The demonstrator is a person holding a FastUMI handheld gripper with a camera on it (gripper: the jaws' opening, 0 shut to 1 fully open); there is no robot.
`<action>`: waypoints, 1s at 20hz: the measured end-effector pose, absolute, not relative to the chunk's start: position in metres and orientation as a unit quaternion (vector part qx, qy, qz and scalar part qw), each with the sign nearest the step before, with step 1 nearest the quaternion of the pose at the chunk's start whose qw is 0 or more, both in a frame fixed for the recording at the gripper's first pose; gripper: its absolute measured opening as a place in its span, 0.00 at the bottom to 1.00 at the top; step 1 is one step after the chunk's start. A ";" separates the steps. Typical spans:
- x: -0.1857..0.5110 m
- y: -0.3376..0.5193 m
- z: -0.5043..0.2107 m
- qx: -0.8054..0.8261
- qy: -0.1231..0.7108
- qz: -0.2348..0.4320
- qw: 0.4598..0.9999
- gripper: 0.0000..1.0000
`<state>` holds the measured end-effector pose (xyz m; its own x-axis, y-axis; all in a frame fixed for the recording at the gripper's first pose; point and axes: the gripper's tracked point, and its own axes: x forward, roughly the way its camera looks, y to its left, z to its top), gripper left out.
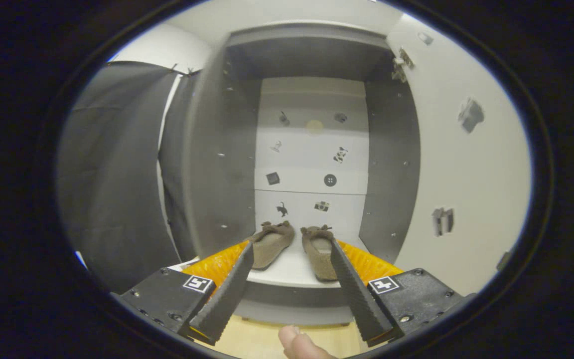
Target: Open the shoe cabinet door, grab the shoes and put them into the shoe cabinet, then close the shoe cabinet door.
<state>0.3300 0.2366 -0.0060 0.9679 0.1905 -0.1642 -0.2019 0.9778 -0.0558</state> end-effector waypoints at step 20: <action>0.030 0.065 0.008 -0.028 0.031 0.069 0.997 1.00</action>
